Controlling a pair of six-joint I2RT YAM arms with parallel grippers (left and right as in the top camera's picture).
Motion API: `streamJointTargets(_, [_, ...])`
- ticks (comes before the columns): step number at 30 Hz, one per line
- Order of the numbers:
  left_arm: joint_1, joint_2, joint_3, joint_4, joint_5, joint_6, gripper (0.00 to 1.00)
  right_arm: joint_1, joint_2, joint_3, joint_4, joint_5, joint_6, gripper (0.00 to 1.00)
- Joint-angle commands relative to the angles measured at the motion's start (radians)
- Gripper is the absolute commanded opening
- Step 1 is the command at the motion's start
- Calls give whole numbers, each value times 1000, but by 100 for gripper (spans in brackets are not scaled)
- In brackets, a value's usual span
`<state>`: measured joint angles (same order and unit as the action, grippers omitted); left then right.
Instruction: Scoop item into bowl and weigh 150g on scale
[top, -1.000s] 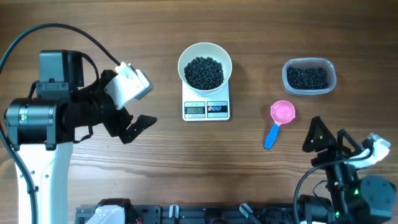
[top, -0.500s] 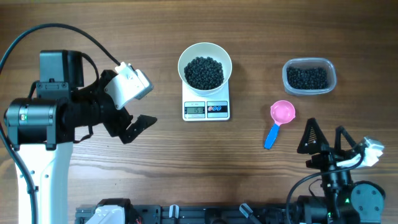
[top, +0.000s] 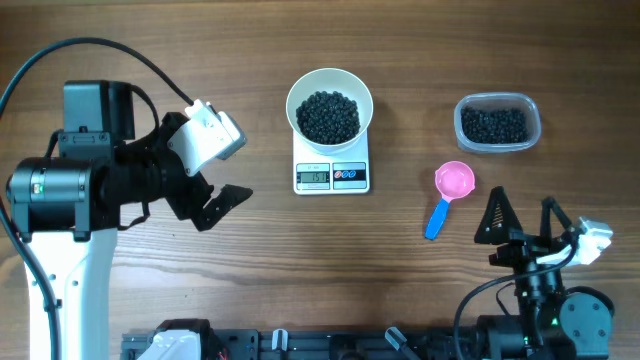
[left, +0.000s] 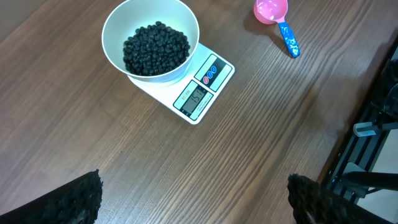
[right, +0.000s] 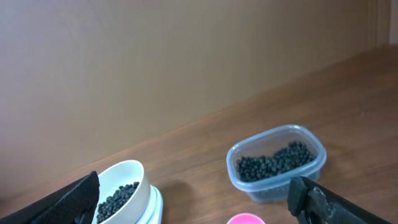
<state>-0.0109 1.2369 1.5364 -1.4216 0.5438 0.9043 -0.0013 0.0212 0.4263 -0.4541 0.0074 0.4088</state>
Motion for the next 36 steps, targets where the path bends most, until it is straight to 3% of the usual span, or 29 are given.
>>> streamJointTargets(1, [7,-3,13,-1,0,16,100,17,-18,-10,35,19,-134,100])
streamJointTargets(9, [7,-3,13,-1,0,16,100,18,-18,-22,72,15,-178,100])
streamJointTargets(19, [7,-3,13,-1,0,16,100,18,-18,-254,424,11,-227,100])
streamJointTargets(26, [7,-3,13,-1,0,16,100,18,-18,-299,465,-34,-361,100])
streamJointTargets(36, [7,-3,13,-1,0,16,100,18,-18,-338,506,-34,-383,100])
